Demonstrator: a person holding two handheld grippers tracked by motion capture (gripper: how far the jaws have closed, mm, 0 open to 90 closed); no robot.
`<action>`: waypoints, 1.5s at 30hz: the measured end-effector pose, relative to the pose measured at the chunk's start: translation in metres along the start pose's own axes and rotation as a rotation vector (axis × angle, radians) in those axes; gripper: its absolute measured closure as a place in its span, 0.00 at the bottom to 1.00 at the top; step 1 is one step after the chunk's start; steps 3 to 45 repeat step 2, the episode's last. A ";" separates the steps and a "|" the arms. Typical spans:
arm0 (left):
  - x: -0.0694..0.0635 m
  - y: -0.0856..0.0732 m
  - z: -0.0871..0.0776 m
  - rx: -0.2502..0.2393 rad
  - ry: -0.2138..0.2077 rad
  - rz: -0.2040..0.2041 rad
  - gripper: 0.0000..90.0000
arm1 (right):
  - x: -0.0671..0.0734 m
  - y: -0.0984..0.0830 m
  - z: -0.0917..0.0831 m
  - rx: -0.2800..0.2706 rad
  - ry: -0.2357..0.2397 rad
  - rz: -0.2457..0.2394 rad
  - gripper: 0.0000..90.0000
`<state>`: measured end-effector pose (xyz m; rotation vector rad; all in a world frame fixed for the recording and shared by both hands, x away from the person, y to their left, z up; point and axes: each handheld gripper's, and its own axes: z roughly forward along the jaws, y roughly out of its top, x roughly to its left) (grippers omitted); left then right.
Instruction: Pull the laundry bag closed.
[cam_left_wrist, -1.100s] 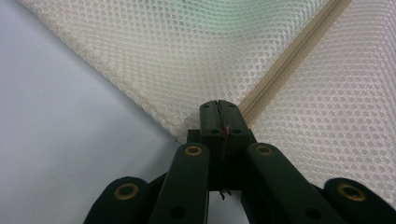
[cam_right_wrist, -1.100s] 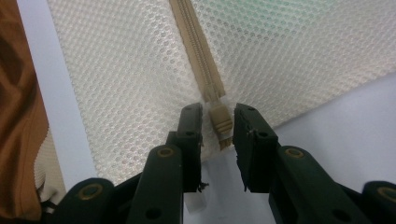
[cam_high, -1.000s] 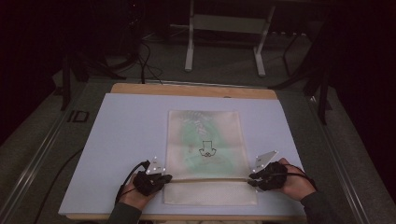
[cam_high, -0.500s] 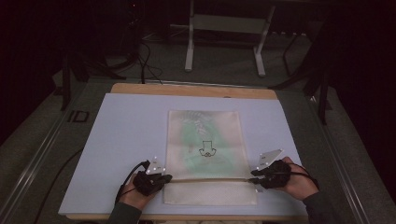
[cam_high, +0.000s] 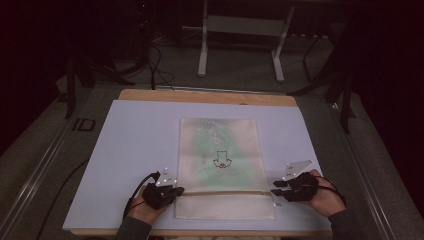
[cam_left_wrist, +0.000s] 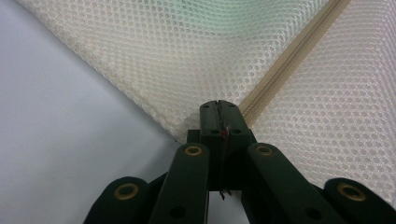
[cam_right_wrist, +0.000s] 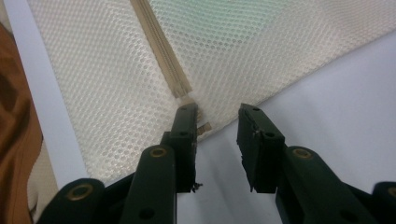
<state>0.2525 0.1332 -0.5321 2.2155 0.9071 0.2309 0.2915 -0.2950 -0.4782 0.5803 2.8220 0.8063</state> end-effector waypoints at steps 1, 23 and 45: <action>0.000 0.000 0.000 0.000 0.000 0.001 0.99 | 0.000 0.000 0.000 0.000 0.000 0.000 0.75; 0.000 0.000 0.000 0.000 0.002 0.002 0.99 | 0.000 -0.002 0.000 -0.015 0.000 0.013 0.75; 0.000 0.000 0.000 0.000 0.002 0.002 0.99 | 0.000 -0.002 0.000 -0.015 0.000 0.013 0.75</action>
